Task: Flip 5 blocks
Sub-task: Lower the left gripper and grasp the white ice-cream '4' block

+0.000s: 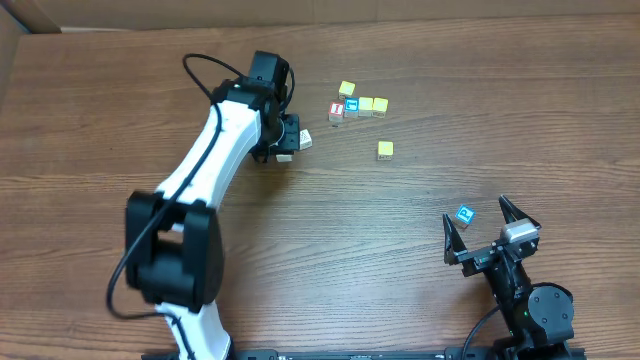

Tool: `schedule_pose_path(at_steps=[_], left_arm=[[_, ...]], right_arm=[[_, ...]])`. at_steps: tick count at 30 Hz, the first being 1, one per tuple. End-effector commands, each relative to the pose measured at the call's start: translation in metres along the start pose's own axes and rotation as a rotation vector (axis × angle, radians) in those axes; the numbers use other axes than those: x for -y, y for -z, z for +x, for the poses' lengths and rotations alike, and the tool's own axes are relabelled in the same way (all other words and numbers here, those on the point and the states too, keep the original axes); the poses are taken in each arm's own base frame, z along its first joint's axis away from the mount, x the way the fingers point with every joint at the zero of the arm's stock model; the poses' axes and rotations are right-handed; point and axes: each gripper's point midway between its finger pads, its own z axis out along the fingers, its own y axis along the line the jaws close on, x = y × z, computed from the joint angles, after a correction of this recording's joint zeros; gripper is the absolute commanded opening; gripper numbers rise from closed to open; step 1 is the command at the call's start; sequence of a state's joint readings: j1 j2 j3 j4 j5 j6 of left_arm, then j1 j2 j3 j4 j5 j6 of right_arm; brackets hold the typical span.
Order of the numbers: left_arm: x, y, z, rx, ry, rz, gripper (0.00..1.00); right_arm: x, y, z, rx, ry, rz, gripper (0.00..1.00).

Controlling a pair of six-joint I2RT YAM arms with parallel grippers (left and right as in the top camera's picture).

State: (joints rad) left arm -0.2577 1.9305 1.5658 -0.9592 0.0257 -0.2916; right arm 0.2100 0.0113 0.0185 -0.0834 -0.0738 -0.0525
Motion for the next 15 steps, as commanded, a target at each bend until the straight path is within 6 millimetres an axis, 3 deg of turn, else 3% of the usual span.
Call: schedule_pose_path(at_steps=[1, 5, 8, 15], left_arm=[[0.013, 0.022, 0.005, 0.022, 0.033, 0.008, 0.31], [0.007, 0.014, 0.008, 0.017, 0.04, -0.068, 0.43], [0.006, -0.001, 0.006, 0.006, 0.041, -0.083, 0.61], [-0.01, -0.047, 0.0, -0.022, 0.061, -0.141, 0.49]], right_arm=[[0.002, 0.0, 0.002, 0.001, 0.001, 0.008, 1.0], [0.002, 0.0, 0.002, 0.001, 0.001, 0.008, 1.0], [0.002, 0.0, 0.002, 0.001, 0.001, 0.008, 1.0], [0.002, 0.0, 0.002, 0.001, 0.001, 0.008, 1.0]])
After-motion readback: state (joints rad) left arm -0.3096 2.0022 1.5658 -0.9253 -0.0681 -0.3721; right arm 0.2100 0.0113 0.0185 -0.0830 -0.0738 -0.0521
